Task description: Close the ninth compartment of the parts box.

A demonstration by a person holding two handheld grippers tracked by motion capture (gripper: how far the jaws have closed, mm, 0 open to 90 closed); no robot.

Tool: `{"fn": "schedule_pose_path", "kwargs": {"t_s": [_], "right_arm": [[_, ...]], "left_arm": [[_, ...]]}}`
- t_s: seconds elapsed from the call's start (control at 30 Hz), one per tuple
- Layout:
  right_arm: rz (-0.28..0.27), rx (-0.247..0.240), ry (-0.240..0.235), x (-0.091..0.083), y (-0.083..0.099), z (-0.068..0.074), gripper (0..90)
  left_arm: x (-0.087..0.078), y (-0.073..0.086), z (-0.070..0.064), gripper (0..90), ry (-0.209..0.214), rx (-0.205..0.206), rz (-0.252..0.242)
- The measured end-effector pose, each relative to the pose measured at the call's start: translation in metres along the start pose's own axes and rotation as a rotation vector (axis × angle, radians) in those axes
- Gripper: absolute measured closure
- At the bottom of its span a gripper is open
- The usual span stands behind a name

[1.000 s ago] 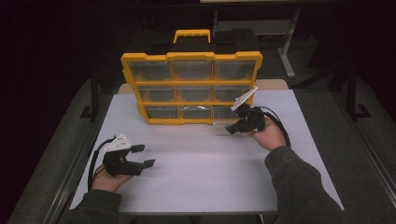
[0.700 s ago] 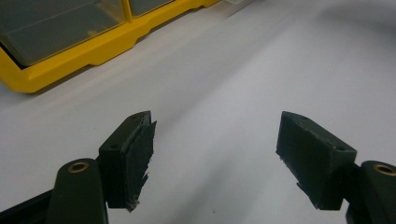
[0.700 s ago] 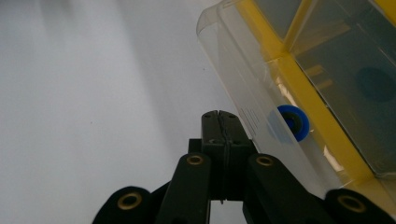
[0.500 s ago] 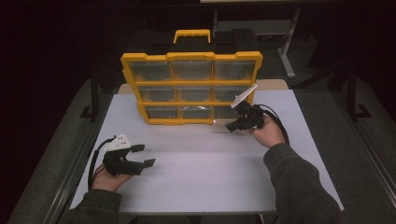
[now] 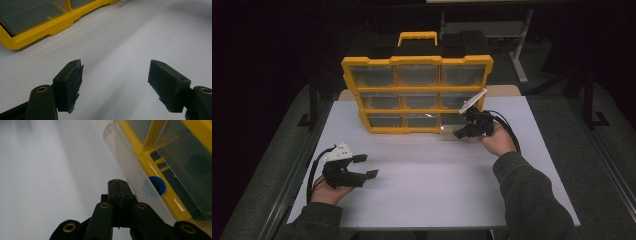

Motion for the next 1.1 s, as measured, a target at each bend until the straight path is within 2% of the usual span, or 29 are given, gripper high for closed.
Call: {"fn": "schedule_pose_path", "kwargs": {"t_s": [0.33,0.37,0.43,0.5,0.53,0.63,1.1], "right_arm": [[-0.004,0.004,0.015,0.001,-0.002,-0.004,88.7],[-0.038,-0.053,0.012,0.004,-0.002,-0.008,88.7],[-0.049,-0.068,0.018,0.004,-0.003,-0.010,88.7],[-0.050,-0.068,0.016,0.004,-0.003,-0.010,88.7],[-0.041,-0.049,0.017,0.004,-0.003,-0.009,88.7],[-0.051,-0.061,0.020,0.005,-0.004,-0.011,88.8],[-0.045,-0.040,0.044,0.003,-0.004,-0.017,88.7]], "left_arm": [[-0.001,0.001,0.000,26.9,0.002,-0.005,-0.001],[-0.001,0.001,0.000,26.9,0.002,-0.002,-0.001],[-0.001,0.000,0.000,26.9,0.002,-0.003,-0.002],[-0.001,0.000,0.000,26.9,0.002,-0.003,-0.002],[-0.001,0.000,0.000,26.9,0.002,-0.003,-0.002],[-0.001,0.000,0.000,26.9,0.002,-0.003,-0.001],[0.001,0.000,0.000,26.9,0.003,-0.008,0.001]]}}
Point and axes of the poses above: each handheld gripper's, and its own axes: x roughly forward along the jaws, y roughly out of its underside, z roughly to its left, the point moved 2 cm from there along x, roughly forward along the jaws, and after that the axes turned 10 degrees about -x, right-handed, at the moved point
